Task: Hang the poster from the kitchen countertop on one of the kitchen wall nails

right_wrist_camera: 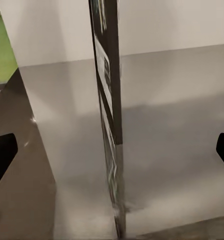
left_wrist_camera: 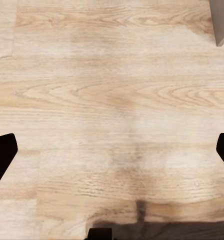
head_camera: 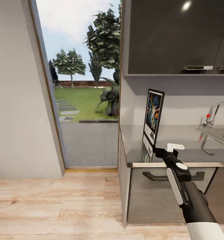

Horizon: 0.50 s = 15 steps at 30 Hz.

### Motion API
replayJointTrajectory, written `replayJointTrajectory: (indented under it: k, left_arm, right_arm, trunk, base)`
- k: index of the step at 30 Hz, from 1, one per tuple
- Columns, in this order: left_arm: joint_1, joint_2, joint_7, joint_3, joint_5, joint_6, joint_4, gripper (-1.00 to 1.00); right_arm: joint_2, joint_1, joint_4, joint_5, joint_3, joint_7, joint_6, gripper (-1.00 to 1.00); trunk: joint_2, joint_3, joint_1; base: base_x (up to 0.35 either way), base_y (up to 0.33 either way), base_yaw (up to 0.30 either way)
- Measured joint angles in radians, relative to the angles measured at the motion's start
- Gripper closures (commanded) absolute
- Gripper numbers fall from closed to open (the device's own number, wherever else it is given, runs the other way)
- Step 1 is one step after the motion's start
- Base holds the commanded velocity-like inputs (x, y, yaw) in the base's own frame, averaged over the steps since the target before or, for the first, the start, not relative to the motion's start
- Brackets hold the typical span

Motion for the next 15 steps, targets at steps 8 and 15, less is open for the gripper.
replayJointTrajectory:
  k: [8,15]
  left_arm:
    - [0.001,0.0,0.0,0.0,0.0,0.0,0.0,-1.0]
    - [0.0,0.0,0.0,0.0,0.0,0.0,0.0,-1.0]
  right_arm:
    - [0.0,0.0,0.001,0.0,0.0,0.0,-0.001,-1.0]
    - [0.0,0.0,0.001,0.0,0.001,0.0,-0.002,-1.0]
  trunk:
    - [0.0,0.0,0.0]
    - [0.0,0.0,0.0]
  base:
    - [0.094,-0.031,0.0]
    - [0.173,-0.002,0.0]
